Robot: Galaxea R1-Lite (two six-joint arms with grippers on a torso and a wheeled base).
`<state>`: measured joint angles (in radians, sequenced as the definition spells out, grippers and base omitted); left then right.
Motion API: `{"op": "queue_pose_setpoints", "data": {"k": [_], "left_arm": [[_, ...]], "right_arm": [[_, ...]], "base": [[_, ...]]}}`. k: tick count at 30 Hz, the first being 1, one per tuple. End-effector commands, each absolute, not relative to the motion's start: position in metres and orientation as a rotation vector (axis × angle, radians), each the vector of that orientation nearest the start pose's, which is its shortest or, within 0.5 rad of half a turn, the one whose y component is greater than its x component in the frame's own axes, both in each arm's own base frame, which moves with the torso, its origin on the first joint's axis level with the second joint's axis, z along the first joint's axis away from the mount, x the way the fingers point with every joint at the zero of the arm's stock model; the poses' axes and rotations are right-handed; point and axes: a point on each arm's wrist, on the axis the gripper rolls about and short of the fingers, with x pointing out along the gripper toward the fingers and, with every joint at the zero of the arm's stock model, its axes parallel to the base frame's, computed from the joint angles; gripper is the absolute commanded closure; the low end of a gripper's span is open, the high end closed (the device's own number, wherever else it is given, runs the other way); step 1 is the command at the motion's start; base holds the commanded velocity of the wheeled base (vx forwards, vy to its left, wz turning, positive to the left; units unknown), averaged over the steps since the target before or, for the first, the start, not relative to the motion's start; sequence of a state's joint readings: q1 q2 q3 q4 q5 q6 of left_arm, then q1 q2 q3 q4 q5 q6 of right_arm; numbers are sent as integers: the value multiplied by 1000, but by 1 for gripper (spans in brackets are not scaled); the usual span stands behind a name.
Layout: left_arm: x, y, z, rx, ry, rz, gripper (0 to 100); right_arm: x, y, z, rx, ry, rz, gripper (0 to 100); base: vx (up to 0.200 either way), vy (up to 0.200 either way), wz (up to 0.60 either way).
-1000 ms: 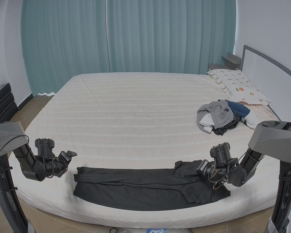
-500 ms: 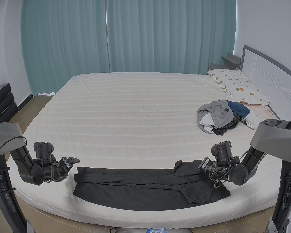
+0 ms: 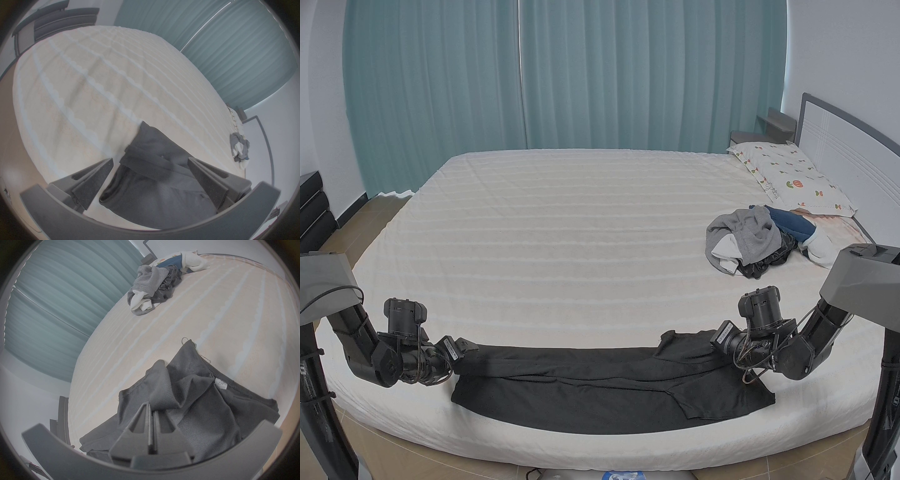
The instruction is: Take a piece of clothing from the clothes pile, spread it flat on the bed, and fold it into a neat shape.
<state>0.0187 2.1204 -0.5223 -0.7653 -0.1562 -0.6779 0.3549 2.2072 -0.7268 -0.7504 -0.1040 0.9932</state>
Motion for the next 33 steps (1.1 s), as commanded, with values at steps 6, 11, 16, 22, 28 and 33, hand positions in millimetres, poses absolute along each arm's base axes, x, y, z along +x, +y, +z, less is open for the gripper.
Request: {"op": "queue_pose_setpoints", "data": {"k": [6, 11, 16, 22, 28, 33], "left_arm": [[306, 2, -7, -702, 868, 198, 0], [314, -1, -10, -734, 869, 225, 0], [319, -5, -14, -745, 871, 238, 100], [316, -2, -21, -717, 906, 292, 100], [323, -1, -13, -688, 886, 322, 100], [328, -2, 4, -742, 814, 319, 100]], "right_arm": [[323, 120, 5, 773, 764, -126, 100], [322, 120, 6, 772, 763, -123, 100], [322, 121, 5, 771, 767, -124, 100], [322, 121, 6, 771, 765, -123, 100], [320, 120, 6, 769, 768, -124, 100], [321, 117, 7, 777, 761, -130, 100]], "base": [[0, 0, 0], [0, 0, 0], [0, 0, 0], [0, 0, 0], [0, 0, 0], [0, 0, 0]]}}
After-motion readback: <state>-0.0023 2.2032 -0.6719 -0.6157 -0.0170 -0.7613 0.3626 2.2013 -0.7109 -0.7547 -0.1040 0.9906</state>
